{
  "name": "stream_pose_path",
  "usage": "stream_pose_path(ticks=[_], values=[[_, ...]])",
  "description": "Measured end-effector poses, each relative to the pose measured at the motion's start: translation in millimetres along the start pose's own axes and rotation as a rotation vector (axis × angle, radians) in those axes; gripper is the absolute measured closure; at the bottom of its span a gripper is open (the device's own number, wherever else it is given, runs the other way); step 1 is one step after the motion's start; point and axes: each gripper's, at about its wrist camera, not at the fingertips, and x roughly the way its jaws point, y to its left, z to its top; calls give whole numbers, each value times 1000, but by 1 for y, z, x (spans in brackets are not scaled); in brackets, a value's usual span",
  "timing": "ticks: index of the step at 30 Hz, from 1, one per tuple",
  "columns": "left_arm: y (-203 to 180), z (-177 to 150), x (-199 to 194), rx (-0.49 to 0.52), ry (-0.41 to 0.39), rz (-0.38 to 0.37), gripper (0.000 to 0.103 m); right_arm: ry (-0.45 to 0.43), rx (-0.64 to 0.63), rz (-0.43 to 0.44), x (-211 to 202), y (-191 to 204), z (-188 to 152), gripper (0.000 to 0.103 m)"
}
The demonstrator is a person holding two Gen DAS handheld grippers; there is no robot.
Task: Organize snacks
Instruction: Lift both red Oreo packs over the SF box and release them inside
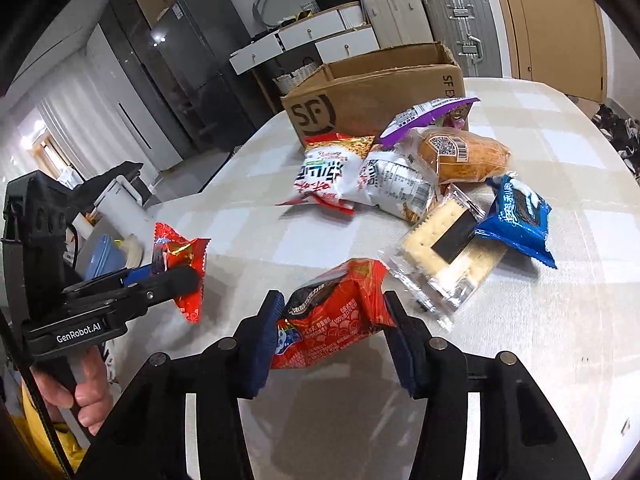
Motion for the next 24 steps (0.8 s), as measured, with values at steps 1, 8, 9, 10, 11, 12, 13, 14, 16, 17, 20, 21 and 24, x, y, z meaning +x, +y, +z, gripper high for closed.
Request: stream_pose_path(ticks=[1, 8, 9, 10, 11, 12, 13, 14, 16, 17, 20, 21, 24], values=[[-1, -2, -3, 3, -3, 1, 60, 0, 0, -2, -1, 1, -2, 52], [-6, -11, -16, 9, -11, 5, 60, 28, 67, 53, -1, -5, -18, 54], [-6, -11, -17, 9, -10, 6, 60, 24, 69, 57, -2, -5, -18, 55], [-6, -11, -19, 9, -12, 7, 60, 21, 71, 61, -4, -5, -18, 55], [-6, -11, -20, 9, -14, 8, 60, 12, 74, 69, -8, -5, -18, 55], [-6, -10, -21, 9, -17, 9, 60, -1, 75, 77, -12, -5, -17, 55], [-6, -10, -22, 10, -19, 10, 60, -10, 76, 83, -15, -5, -15, 56], [-7, -9, -23, 12, -22, 10, 60, -22, 77, 90, -20, -4, -14, 56], [-8, -7, -26, 15, -28, 13, 60, -42, 79, 96, -28, -4, -10, 56], [-8, -6, -27, 18, -31, 13, 60, -53, 79, 101, -33, -4, -8, 56], [-11, -5, -29, 31, -30, 8, 60, -82, 88, 118, -47, -4, -2, 56], [-12, -4, -29, 33, -29, 7, 60, -91, 91, 118, -51, -3, -1, 56], [-14, -4, -29, 33, -25, 0, 60, -115, 89, 126, -63, -1, 2, 56]])
